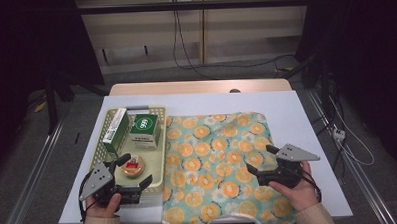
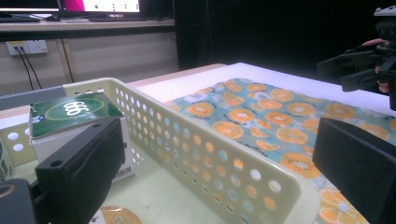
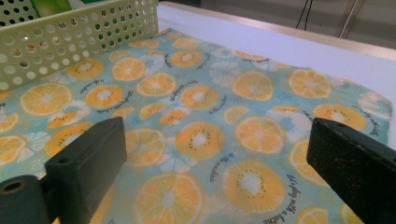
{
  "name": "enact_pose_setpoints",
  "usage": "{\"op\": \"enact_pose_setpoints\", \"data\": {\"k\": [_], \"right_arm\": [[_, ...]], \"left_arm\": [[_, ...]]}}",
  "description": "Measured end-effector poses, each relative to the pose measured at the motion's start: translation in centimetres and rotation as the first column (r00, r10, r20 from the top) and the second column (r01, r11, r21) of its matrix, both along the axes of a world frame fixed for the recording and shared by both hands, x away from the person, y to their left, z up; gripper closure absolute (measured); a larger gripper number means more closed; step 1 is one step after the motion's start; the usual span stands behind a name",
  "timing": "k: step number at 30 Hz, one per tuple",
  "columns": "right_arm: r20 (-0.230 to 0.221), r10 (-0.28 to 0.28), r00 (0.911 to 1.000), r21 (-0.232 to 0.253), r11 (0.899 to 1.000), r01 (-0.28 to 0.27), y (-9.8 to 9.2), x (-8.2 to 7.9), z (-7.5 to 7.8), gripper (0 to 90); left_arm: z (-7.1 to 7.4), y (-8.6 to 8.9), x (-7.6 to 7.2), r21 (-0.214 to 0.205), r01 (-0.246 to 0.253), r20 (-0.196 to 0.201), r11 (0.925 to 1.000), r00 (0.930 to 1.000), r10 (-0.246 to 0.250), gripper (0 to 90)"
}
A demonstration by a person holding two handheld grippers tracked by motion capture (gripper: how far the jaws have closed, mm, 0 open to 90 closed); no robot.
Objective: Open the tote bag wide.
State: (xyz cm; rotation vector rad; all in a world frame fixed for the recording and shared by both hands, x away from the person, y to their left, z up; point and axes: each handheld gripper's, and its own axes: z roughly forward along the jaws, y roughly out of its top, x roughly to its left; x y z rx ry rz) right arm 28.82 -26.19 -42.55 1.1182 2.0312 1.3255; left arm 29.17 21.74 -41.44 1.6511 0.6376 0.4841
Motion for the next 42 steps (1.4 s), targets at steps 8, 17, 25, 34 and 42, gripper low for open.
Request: {"op": "enact_pose_setpoints", "data": {"k": [8,17,25,34,42], "right_arm": [[-0.042,-0.025,0.9988,-0.050,0.999,0.023,-1.1,2.8,0.2,9.8],[-0.131,-0.112,0.9849,-0.097,0.990,0.100,-2.9,7.0,-1.1,17.4],[-0.201,-0.188,0.9614,-0.158,0.975,0.157,-4.2,10.2,-2.6,25.4],[-0.251,-0.224,0.9417,-0.185,0.966,0.180,-4.9,11.5,-3.7,32.7],[-0.239,-0.189,0.9525,-0.181,0.972,0.147,-4.4,11.2,-3.5,77.8]], "left_arm": [[0.1,-0.1,-0.1,0.000,0.003,0.005,1.0000,1.0000,-0.003,2.4],[0.2,-0.2,-0.2,-0.006,0.006,0.012,1.0000,0.9999,-0.006,2.4],[0.2,-0.2,-0.3,-0.002,0.014,0.014,0.9999,0.9998,-0.014,2.3],[0.3,-0.2,-0.4,-0.001,0.019,0.015,0.9998,0.9997,-0.019,2.4],[0.3,-0.5,-0.4,0.007,0.022,0.016,0.9997,0.9996,-0.022,2.5]]}}
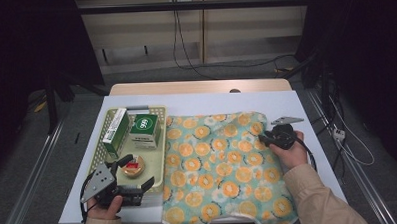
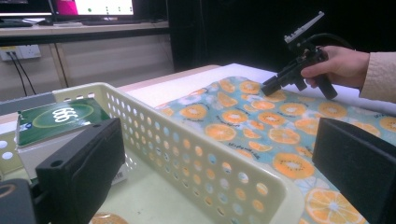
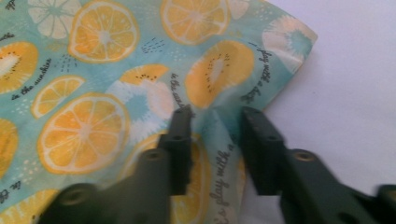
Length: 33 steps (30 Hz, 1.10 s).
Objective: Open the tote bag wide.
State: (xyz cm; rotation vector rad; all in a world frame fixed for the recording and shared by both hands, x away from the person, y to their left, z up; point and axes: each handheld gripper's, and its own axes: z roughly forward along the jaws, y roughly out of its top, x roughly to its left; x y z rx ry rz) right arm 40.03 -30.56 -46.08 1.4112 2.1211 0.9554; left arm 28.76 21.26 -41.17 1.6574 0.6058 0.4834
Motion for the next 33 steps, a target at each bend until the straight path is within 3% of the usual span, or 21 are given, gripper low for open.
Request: {"op": "enact_pose_setpoints", "data": {"k": [3,7,12,16,18,20,22,24,27,29,30,31,32,33], "right_arm": [[-0.007,0.023,0.9997,0.015,1.000,-0.023,0.2,0.0,0.0,88.7],[0.028,0.005,0.9996,0.050,0.999,-0.007,0.4,0.4,0.5,90.0],[0.040,-0.011,0.9991,0.067,0.998,0.008,0.0,1.5,1.4,90.0],[0.034,-0.029,0.9990,0.077,0.997,0.027,-0.8,3.3,2.2,90.0],[0.034,-0.049,0.9982,0.105,0.993,0.045,-1.3,4.4,2.3,90.0],[0.033,-0.067,0.9972,0.091,0.994,0.064,-1.8,5.6,2.3,90.0],[0.013,-0.117,0.9930,0.106,0.988,0.115,-3.0,7.0,1.8,90.0],[0.012,-0.132,0.9912,0.092,0.987,0.130,-3.4,7.4,1.6,90.0],[-0.006,-0.183,0.9831,0.134,0.974,0.182,-4.9,8.3,0.9,90.0],[0.002,-0.188,0.9822,0.138,0.973,0.186,-5.2,8.4,0.7,90.0],[0.005,-0.182,0.9833,0.150,0.972,0.179,-5.4,8.4,0.4,81.3],[0.005,-0.182,0.9833,0.150,0.972,0.179,-5.4,8.4,0.4,81.3],[0.012,-0.172,0.9850,0.126,0.977,0.169,-5.2,8.3,0.6,56.4],[0.021,-0.169,0.9854,0.110,0.980,0.166,-5.1,8.1,0.9,43.3]], "left_arm": [[0.0,-0.2,-0.1,0.002,0.001,0.000,1.0000,1.0000,-0.001,2.5],[0.1,-0.2,-0.1,0.007,0.002,0.004,1.0000,1.0000,-0.002,2.5],[0.1,-0.2,-0.2,0.006,-0.001,0.004,1.0000,1.0000,0.001,2.5],[0.2,-0.3,-0.3,0.004,0.002,0.005,1.0000,1.0000,-0.002,2.5],[0.3,-0.3,-0.3,-0.008,0.003,0.007,1.0000,1.0000,-0.003,2.5],[0.3,-0.4,-0.3,0.002,0.002,0.010,1.0000,0.9999,-0.002,2.5],[0.3,-0.5,-0.3,0.012,0.005,0.009,0.9999,1.0000,-0.005,2.5],[0.3,-0.5,-0.3,0.010,0.005,0.009,0.9999,0.9999,-0.005,2.5],[0.4,-0.5,-0.3,0.012,0.003,0.013,0.9999,0.9999,-0.003,2.5],[0.4,-0.4,-0.2,0.008,-0.001,0.013,1.0000,0.9999,0.001,2.5],[0.4,-0.4,-0.2,0.005,-0.003,0.011,1.0000,0.9999,0.003,2.5],[0.4,-0.4,-0.1,0.007,-0.004,0.009,1.0000,1.0000,0.004,2.5],[0.4,-0.4,-0.1,0.006,-0.001,0.009,1.0000,1.0000,0.001,2.5],[0.3,-0.4,-0.1,0.004,0.001,0.009,1.0000,1.0000,-0.001,2.5]]}}
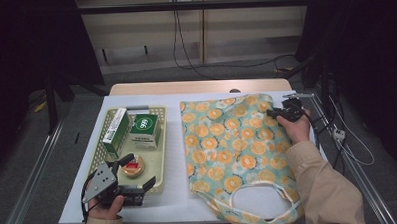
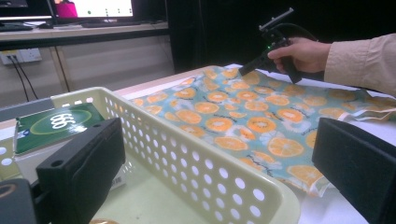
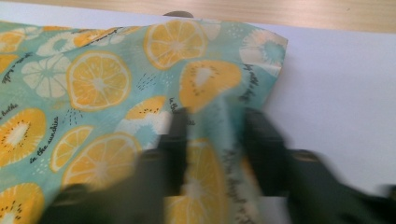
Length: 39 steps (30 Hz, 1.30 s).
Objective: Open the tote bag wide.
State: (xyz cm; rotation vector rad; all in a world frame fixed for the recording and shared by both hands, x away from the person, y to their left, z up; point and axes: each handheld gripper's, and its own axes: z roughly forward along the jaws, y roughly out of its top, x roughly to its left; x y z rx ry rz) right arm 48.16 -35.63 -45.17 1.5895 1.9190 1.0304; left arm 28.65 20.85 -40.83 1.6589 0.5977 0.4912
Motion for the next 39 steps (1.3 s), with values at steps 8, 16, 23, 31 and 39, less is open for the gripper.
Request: {"op": "enact_pose_setpoints", "data": {"k": [8,16,23,31,39], "right_arm": [[0.050,0.129,0.9904,-0.056,0.990,-0.126,1.7,-3.6,3.5,19.1],[0.047,0.302,0.9522,0.004,0.953,-0.302,4.6,-9.3,4.2,18.5],[0.020,0.464,0.8854,-0.012,0.886,-0.464,7.4,-14.8,2.9,12.1],[-0.007,0.570,0.8215,-0.005,0.822,-0.570,9.0,-17.4,1.9,35.1],[-0.049,0.650,0.7580,-0.090,0.753,-0.652,10.2,-18.9,0.7,51.6]], "left_arm": [[0.1,-0.6,-0.2,0.005,0.025,0.003,0.9997,0.9997,-0.025,2.5],[0.0,-0.5,-0.3,-0.001,0.031,-0.004,0.9995,0.9995,-0.031,2.5],[0.1,-0.5,-0.4,0.003,0.022,0.002,0.9998,0.9998,-0.022,2.4],[0.1,-0.4,-0.4,0.000,0.011,-0.003,0.9999,0.9999,-0.011,2.5],[0.0,-0.5,-0.3,0.006,0.012,-0.001,0.9999,0.9999,-0.012,2.5]]}}
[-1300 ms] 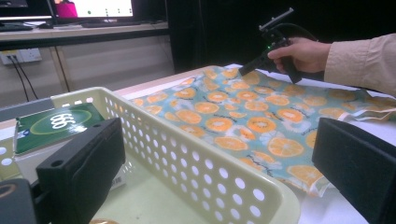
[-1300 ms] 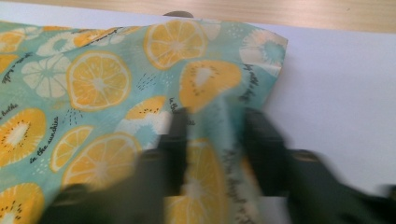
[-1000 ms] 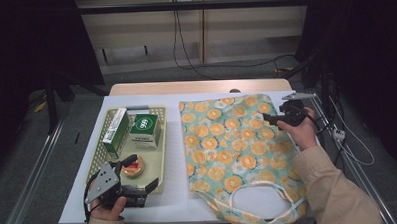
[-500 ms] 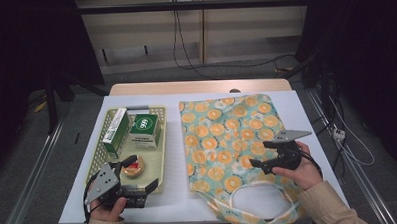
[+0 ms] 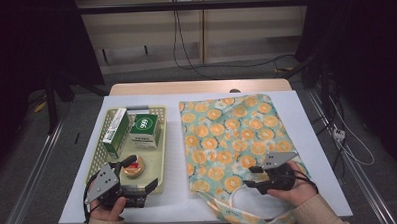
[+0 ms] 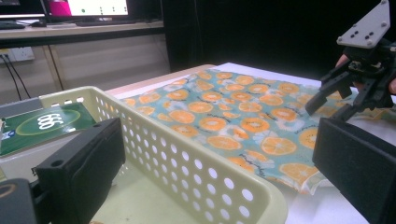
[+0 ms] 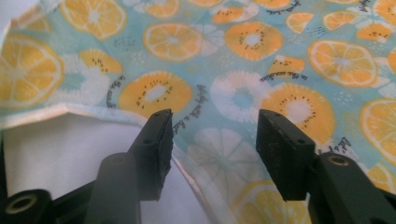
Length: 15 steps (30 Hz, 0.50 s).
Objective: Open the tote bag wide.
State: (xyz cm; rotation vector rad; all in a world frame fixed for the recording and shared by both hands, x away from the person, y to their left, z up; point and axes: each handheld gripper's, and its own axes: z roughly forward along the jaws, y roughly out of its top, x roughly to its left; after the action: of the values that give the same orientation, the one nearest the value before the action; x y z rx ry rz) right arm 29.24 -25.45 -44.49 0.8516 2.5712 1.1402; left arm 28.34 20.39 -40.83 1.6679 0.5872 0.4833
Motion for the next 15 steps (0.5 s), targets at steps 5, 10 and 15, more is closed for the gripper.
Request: {"op": "enact_pose_setpoints", "data": {"k": [5,10,15], "right_arm": [[-0.011,0.021,0.9997,-0.026,0.999,-0.021,0.29,-0.05,-0.75,63.6],[0.000,0.017,0.9999,0.004,1.000,-0.017,0.37,0.12,-1.09,85.4],[0.016,-0.010,0.9998,-0.006,1.000,0.010,0.90,0.40,-1.05,90.0]], "left_arm": [[0.04,0.11,0.05,-0.007,-0.003,0.001,1.0000,1.0000,0.003,2.5],[0.14,0.22,0.03,-0.009,-0.008,0.003,0.9999,1.0000,0.008,2.6],[0.09,0.31,0.02,-0.008,-0.011,0.003,0.9999,0.9999,0.011,2.5]]}}
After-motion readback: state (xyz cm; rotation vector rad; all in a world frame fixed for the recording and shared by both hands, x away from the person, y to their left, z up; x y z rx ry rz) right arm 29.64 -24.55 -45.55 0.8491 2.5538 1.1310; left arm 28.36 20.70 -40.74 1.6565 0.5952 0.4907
